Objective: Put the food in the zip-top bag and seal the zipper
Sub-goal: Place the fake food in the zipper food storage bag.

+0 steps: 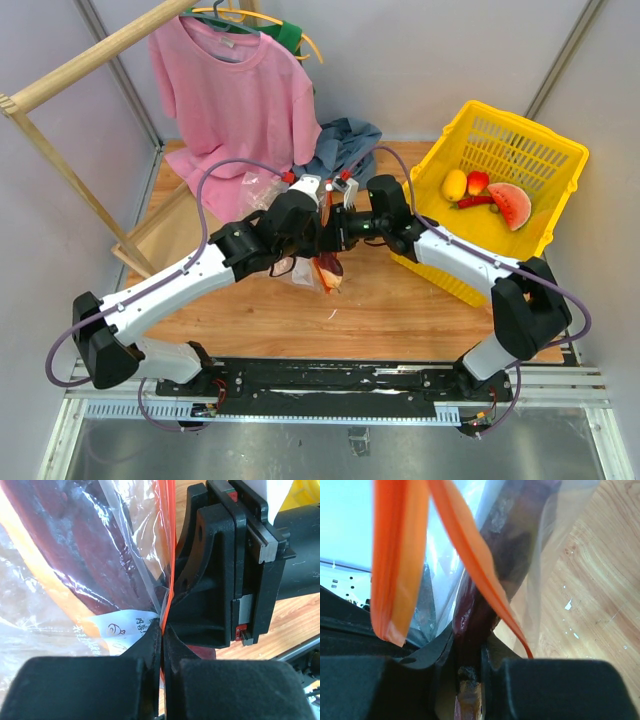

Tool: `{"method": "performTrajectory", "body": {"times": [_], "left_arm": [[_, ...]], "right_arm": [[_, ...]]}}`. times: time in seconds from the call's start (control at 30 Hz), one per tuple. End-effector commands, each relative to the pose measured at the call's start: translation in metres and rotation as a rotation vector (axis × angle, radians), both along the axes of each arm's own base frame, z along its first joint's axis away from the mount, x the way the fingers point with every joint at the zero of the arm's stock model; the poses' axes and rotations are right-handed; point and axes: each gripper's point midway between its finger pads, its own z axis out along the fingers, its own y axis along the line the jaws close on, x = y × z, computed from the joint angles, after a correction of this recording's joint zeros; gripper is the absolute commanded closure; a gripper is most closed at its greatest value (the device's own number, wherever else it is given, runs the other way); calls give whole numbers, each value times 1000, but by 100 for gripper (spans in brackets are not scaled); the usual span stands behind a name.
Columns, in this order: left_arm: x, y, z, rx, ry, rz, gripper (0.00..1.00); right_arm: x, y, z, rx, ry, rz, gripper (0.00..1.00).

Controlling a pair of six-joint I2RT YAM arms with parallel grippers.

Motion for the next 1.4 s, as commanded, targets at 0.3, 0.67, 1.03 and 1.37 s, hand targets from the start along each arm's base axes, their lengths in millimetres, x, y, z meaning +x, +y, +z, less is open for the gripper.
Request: {"method": "performTrajectory", "body": {"times": [0.3, 0.67, 1.03, 1.37], "left_arm": [[-13, -32, -7, -196, 91, -46, 100], [15, 8, -21, -428, 166, 130, 100], [20, 19, -14, -430, 138, 163, 100], [20, 17, -11, -439, 138, 157, 100]], "right_arm": [[11, 11, 21, 83, -118, -55, 70], [0, -21, -1, -117, -35, -139, 54], [3, -65, 21, -299, -90, -293, 47], [4, -47, -23, -337, -6, -293, 47]]}}
